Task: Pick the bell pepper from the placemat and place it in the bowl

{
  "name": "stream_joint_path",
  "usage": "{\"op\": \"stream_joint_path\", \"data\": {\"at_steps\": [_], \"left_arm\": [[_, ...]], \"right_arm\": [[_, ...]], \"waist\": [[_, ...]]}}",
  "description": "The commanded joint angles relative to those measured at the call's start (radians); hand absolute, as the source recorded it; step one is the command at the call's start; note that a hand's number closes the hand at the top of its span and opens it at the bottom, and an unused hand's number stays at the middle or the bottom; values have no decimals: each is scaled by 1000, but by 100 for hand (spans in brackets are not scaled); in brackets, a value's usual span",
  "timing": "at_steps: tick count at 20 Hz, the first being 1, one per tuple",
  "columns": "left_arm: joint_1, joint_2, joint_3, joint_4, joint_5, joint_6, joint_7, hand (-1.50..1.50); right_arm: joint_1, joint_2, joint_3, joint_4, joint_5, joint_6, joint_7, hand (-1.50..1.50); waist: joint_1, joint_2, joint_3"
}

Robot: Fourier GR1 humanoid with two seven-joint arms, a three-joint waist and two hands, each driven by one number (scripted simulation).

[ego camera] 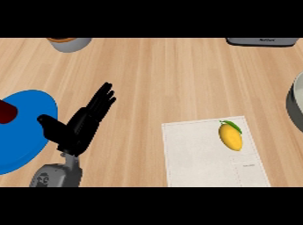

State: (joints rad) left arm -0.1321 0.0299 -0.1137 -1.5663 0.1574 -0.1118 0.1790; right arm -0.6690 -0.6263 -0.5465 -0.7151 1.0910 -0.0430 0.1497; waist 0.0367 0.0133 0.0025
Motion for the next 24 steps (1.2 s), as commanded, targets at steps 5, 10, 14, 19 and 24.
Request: {"op": "stream_joint_path", "data": {"at_steps": [5,10,14,19,24], "left_arm": [[23,5,18,-16,5,3,-15,0],[32,9,35,-23,15,10,-4,0],[11,16,51,17,3,23,3,0],[76,45,73,-24,21,5,-1,0],[90,38,85,-55,25,25,0,0]], "right_arm": [[-36,38,-206,91,-258,-148,-242,-150],[-38,91,-354,-17,-484,-175,-453,-150],[37,153,-377,-184,-614,-19,-540,-150],[201,257,-414,-465,-754,134,-533,-150],[404,371,-459,-749,-869,266,-557,-150]], "waist": [[-25,-11,2],[-53,-23,1],[-84,-30,-4],[-100,-37,-6],[-133,-47,-7]]}}
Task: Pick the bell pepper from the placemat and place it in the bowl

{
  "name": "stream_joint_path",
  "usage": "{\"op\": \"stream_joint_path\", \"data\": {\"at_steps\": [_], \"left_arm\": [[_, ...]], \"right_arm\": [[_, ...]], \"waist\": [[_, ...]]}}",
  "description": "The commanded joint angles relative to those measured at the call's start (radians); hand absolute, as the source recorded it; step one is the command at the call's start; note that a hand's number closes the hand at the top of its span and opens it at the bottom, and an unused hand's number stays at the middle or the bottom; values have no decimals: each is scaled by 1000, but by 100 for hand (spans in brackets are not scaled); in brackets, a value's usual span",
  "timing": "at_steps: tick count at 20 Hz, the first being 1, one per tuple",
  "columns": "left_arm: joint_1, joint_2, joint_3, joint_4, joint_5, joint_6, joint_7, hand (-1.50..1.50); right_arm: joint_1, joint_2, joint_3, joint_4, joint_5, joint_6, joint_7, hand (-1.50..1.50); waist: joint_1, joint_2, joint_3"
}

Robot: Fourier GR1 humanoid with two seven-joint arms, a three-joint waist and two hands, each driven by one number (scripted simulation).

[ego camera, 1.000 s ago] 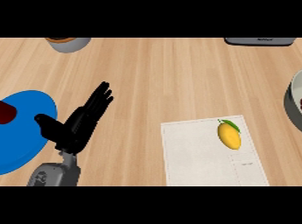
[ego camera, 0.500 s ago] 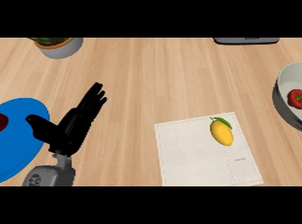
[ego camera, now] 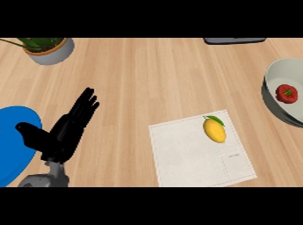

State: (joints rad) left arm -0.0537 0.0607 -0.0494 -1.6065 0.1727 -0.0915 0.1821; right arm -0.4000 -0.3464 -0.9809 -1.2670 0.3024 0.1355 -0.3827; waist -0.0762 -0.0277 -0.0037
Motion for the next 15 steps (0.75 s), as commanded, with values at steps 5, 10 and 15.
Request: {"op": "stream_joint_path", "data": {"at_steps": [5,10,15], "left_arm": [[26,13,27,2,4,2,-19,0],[71,14,28,-25,11,0,-19,0],[46,6,23,-31,-1,15,-20,0]], "right_arm": [[404,253,-68,-443,-183,236,-94,150],[697,342,-88,-523,-318,342,-200,150],[973,345,0,-487,-377,461,-324,150]], "waist": [[-44,-2,-1],[-52,-2,3],[-66,6,7]]}}
